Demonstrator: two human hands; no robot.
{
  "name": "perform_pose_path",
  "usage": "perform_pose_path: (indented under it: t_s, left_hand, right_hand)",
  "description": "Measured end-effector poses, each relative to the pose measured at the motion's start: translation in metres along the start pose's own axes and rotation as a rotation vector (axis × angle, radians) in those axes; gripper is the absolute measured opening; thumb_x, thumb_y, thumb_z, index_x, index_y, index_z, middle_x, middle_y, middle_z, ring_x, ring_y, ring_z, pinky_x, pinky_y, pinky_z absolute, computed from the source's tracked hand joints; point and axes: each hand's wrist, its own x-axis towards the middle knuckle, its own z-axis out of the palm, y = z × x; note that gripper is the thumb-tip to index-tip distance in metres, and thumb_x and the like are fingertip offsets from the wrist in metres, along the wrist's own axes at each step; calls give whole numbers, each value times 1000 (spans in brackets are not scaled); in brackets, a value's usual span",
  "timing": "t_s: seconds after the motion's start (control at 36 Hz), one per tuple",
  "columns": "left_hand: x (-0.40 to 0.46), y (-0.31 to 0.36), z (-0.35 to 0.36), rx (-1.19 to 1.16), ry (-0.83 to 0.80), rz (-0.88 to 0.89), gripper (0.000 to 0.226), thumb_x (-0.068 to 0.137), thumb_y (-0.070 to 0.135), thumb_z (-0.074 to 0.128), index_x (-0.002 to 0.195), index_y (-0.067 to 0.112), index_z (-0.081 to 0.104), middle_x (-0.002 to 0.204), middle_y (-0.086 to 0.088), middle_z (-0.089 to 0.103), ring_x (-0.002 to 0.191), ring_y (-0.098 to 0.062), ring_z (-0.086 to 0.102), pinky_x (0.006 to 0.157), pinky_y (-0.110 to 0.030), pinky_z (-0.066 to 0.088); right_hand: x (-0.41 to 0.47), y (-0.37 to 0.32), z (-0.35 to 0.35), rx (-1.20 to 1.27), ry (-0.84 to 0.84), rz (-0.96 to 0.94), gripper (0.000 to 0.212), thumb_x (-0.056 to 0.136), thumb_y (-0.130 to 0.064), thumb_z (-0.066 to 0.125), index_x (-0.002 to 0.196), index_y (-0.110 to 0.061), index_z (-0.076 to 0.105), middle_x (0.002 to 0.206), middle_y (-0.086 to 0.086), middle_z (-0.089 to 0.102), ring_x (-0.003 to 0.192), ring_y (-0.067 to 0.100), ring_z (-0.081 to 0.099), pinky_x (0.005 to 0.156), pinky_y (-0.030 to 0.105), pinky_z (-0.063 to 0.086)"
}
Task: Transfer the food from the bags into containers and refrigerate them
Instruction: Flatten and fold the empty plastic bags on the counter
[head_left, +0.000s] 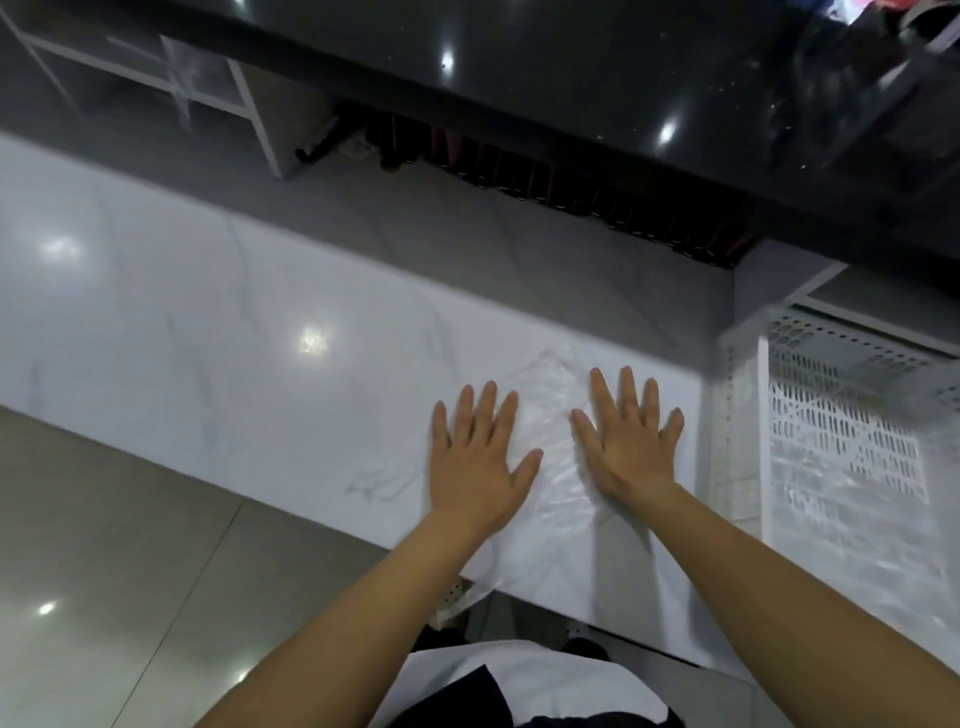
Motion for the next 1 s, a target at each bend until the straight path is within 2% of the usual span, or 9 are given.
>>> perform_pose_path:
  t_s: [0.14,0.25,0.36,0.44,0.53,0.58,0.64,0.75,1.0]
  left_hand:
    - [-2,-23,-3,20,18,-20,78,95,73,2,160,32,-10,168,4,-14,154,-22,-19,122,-51,-13]
    - [-5,-29,-9,-11,-16,-7,77,96,72,3,158,32,-16,167,4,-20,153,-21,-24,122,-49,-17]
    - [-6,-23,-31,-247,37,-21,66,103,58,19,159,37,-9,168,5,-18,153,-25,-24,123,-47,-16]
    - [2,-4,-45,-189,173,142,63,106,35,32,161,31,3,169,3,-8,155,-24,-15,125,-47,-9]
    - [29,28,-44,-136,127,290,62,104,25,38,161,25,14,170,0,1,156,-25,-9,126,-45,-6]
    - [51,47,-35,-72,36,319,60,107,29,36,161,24,11,170,-1,-2,156,-25,-11,126,-45,-4]
    - [68,52,-22,13,-39,331,60,108,44,23,162,24,4,170,-1,-7,155,-24,-13,126,-45,-5]
    - [89,36,-9,96,-31,309,77,98,68,6,162,25,-2,170,0,-8,156,-22,-11,125,-48,-6]
    - [103,11,-11,117,-8,360,82,93,75,-1,161,29,-1,170,2,-4,156,-20,-6,126,-48,-5]
  right_hand:
    - [6,5,6,25,65,17,69,91,-76,-7,152,-46,-21,167,-5,-16,152,23,-20,118,57,-13]
    - [5,7,7,79,90,-4,64,94,-74,-3,151,-50,-19,167,-6,-13,153,21,-19,119,56,-14]
    - [-3,6,-2,189,188,-31,61,99,-66,7,155,-48,-7,168,-7,-7,153,15,-17,120,55,-13]
    - [-20,2,-3,114,322,-20,61,102,-57,13,158,-39,-1,169,-5,-4,154,15,-12,120,53,-11]
    - [-42,-9,8,83,292,9,69,101,-61,13,159,-30,-6,167,-5,-16,153,17,-18,118,47,-16]
    - [-52,-12,21,27,190,38,76,97,-70,7,157,-28,-16,164,-4,-26,150,18,-26,119,50,-17]
    - [-58,-10,32,13,102,59,83,93,-76,1,156,-27,-21,164,-3,-27,148,16,-32,120,53,-16]
    - [-59,-8,36,30,109,61,89,91,-81,3,158,-25,-16,166,-2,-20,150,16,-27,120,54,-14]
    - [-59,-9,31,64,93,57,105,82,-91,7,158,-21,-15,166,0,-19,152,20,-22,118,57,-14]
